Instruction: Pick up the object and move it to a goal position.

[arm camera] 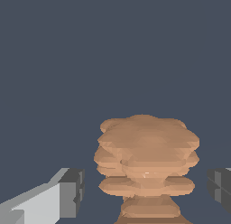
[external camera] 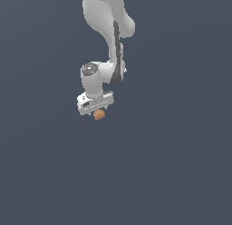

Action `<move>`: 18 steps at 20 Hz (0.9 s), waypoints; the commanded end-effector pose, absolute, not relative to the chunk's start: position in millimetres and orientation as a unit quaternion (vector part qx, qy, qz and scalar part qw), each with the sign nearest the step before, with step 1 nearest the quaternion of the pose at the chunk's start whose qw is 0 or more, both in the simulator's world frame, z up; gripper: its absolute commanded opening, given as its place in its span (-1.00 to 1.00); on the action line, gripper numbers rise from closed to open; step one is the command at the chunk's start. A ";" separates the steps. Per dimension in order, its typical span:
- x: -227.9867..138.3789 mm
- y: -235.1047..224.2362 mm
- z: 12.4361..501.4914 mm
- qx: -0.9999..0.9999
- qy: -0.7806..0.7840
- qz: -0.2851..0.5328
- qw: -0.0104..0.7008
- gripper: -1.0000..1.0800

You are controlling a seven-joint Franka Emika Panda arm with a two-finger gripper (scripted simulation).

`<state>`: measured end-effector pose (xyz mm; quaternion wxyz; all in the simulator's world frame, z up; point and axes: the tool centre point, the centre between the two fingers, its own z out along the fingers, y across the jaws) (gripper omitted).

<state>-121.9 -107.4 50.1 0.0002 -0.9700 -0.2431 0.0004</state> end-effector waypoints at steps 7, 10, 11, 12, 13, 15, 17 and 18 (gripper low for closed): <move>-121.5 -107.7 38.3 -0.970 -0.244 0.000 0.000 -1.00; -121.5 -107.7 38.3 -0.970 -0.244 0.000 0.000 -1.00; -121.5 -107.7 38.3 -0.970 -0.244 0.000 0.000 -1.00; -121.5 -107.7 38.3 -0.970 -0.244 0.000 0.000 -1.00; -121.5 -107.7 38.3 -0.970 -0.244 0.000 0.000 -1.00; -121.5 -107.7 38.3 -0.970 -0.244 0.000 0.000 -1.00; -120.7 -108.2 39.7 -0.970 -0.243 -0.001 -0.001 -1.00; -120.4 -108.7 40.3 -0.970 -0.243 -0.001 -0.001 -1.00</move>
